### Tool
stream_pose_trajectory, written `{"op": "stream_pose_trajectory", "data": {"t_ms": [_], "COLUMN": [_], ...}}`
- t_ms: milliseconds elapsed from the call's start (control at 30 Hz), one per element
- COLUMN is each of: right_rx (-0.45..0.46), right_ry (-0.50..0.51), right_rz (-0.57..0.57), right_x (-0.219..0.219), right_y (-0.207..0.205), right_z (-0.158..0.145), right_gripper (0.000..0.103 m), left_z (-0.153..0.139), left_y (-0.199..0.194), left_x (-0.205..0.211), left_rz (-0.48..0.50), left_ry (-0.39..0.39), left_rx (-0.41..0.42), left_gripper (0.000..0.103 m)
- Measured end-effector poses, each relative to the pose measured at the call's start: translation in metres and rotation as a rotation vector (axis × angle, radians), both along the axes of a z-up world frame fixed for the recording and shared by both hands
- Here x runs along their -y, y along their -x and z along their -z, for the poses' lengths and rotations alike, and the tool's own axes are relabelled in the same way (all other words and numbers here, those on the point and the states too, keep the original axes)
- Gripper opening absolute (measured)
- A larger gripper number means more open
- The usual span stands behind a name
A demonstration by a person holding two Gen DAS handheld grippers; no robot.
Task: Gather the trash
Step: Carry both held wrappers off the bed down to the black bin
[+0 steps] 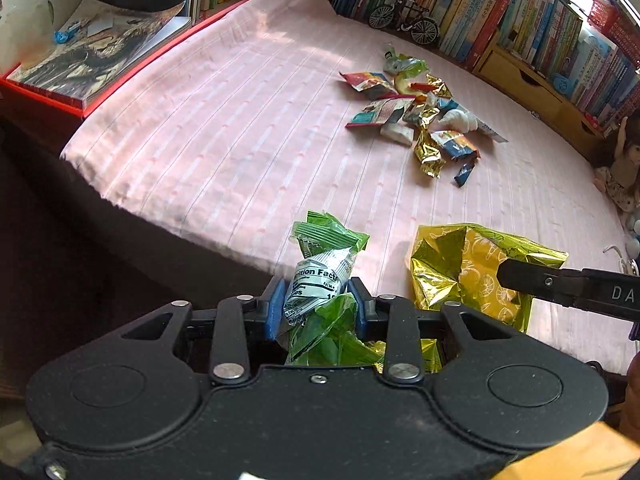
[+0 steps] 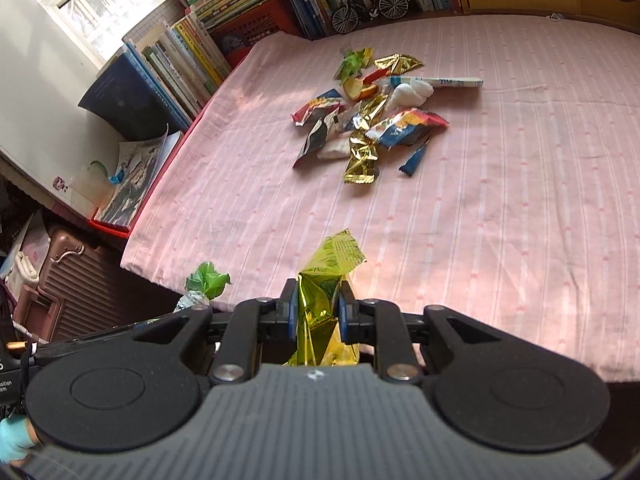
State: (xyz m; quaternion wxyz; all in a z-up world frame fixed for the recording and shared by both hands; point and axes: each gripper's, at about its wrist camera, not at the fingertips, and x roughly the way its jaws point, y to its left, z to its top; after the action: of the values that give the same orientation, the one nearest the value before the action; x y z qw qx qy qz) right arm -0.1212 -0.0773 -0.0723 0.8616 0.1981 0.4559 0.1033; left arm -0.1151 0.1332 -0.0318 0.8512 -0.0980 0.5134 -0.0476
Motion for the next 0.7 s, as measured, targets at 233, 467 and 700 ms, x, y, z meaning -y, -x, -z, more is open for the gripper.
{"op": "stream_pose_trajectory", "data": {"t_ms": [233, 467, 700], "right_rx": [-0.009, -0.018, -0.036], "right_ry": [0.045, 0.052, 0.105], "right_rz": [-0.135, -0.259, -0.37], "right_x": [-0.029, -0.031, -0.039], "right_y": [0.014, 0.031, 0.051], "right_z": [0.004, 0.015, 0.033], "right_gripper": [0.023, 0.023, 0.023], "left_z": [0.027, 0.044, 0.064], "left_y": [0.034, 0.069, 0.086], "left_x": [-0.01, -0.007, 0.003], "left_rz": [-0.092, -0.218, -0.266], "left_ry": [0.004, 0.006, -0.012], "left_rx": [-0.082, -0.143, -0.2], "left_gripper": [0.032, 0.032, 0.033]}}
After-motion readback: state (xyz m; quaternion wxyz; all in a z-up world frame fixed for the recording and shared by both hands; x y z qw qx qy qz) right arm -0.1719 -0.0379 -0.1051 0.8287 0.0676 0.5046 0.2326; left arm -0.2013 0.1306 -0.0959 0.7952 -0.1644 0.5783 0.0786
